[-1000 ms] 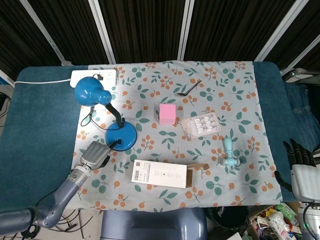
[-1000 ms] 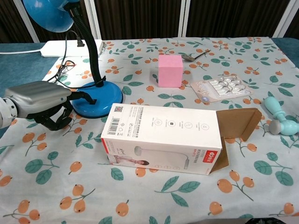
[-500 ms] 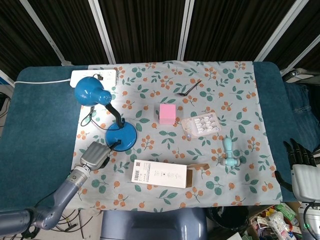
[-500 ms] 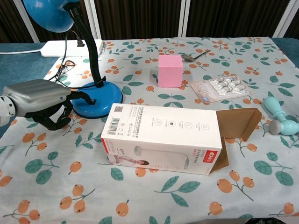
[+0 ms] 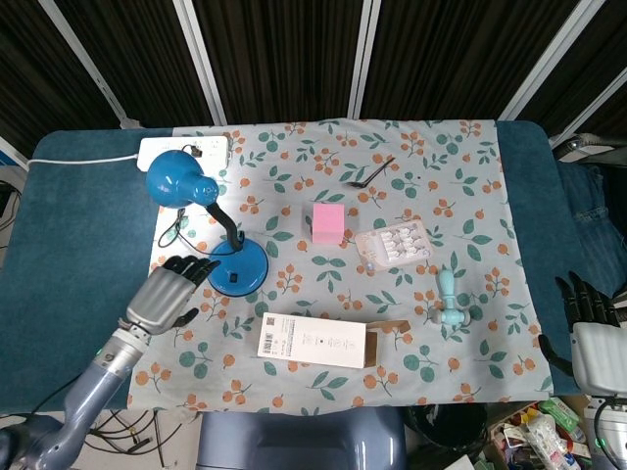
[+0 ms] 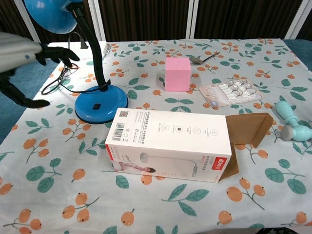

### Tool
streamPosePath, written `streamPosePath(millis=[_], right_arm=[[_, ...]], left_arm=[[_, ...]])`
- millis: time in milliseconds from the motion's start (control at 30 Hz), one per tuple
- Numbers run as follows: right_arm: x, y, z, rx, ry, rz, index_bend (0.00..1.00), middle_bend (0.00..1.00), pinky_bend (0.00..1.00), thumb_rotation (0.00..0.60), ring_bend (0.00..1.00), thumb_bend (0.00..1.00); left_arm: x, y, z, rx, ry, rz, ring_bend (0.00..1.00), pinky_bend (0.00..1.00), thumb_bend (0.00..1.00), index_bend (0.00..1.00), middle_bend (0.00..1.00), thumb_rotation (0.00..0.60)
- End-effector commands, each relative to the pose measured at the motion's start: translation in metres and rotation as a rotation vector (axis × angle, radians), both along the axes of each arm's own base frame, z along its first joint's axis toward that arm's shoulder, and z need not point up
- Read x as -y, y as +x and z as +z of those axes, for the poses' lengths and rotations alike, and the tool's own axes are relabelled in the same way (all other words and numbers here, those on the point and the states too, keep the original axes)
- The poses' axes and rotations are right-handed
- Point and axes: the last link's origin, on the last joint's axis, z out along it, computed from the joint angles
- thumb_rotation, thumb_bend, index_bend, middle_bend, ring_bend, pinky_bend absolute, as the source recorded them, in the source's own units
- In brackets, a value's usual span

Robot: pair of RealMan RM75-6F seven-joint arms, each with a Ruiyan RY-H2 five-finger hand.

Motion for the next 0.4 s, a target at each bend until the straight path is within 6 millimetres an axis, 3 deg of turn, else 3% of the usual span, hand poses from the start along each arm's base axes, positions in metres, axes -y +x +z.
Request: streamPosePath(millis=[33,200,400], right_arm=[[0.000,0.000,0.000,0.000,0.000,0.001,0.00,0.00,0.10,0.600,0.05,0.23],[-0.001,0.003,-0.001,-0.002,-0.004,0.011,0.00,0.00,0.10,0.600,0.05,0.23],[-0.001,0.004,-0.001,-0.005,-0.007,0.018,0.00,0.00,0.10,0.600,0.05,0.23]], left_arm=[[0.020,-0.009,0.040,0.021,0.073,0.009,0.10,0.18,0.21,0.09,0.12,0.600],[0.038,-0.036,0.084,0.020,0.171,0.053,0.08,0.16,0.19,0.07,0.09,0.600],[0.045,-0.069,0.109,0.024,0.201,0.127,0.04,0.10,0.19,0.07,0.06,0.600]])
